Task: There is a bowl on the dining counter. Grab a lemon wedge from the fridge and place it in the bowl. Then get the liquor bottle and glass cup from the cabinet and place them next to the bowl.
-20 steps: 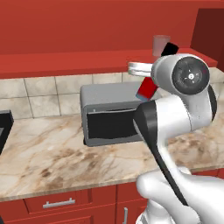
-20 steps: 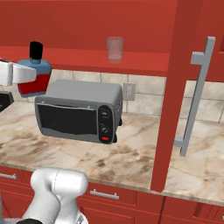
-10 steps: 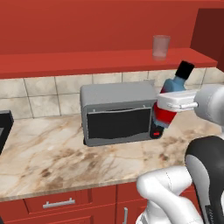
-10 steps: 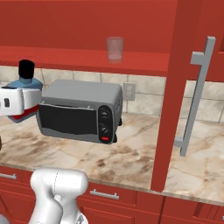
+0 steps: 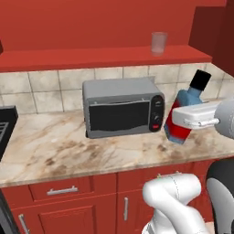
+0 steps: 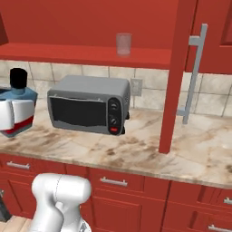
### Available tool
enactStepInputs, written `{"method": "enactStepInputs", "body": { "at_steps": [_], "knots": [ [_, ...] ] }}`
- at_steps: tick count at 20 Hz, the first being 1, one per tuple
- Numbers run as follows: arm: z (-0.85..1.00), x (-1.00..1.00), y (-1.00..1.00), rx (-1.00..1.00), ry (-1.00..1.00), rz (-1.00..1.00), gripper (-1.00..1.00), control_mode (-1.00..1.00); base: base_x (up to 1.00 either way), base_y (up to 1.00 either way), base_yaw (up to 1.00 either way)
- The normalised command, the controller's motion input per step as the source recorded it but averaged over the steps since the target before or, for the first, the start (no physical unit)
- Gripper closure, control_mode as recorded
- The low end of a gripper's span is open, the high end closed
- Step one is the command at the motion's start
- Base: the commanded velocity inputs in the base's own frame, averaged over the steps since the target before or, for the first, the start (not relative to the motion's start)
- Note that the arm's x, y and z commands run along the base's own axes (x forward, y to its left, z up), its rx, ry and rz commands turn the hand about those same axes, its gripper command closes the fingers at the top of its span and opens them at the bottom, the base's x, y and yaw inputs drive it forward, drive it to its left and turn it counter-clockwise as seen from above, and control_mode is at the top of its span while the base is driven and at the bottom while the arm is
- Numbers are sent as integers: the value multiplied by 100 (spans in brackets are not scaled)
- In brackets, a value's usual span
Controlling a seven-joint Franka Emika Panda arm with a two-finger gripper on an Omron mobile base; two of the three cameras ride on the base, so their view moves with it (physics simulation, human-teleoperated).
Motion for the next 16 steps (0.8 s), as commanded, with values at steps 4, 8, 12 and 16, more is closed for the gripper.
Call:
{"method": "enactStepInputs", "body": {
  "at_steps": [4,8,12,16],
  "knots": [
    [0,0,0,0,0,0,100,100,-100,0,-3],
    [0,0,0,0,0,0,100,100,-82,0,-17],
    [0,0,0,0,0,0,100,100,-19,-21,-66],
    [0,0,0,0,0,0,100,100,0,-22,-92]
  ]
}}
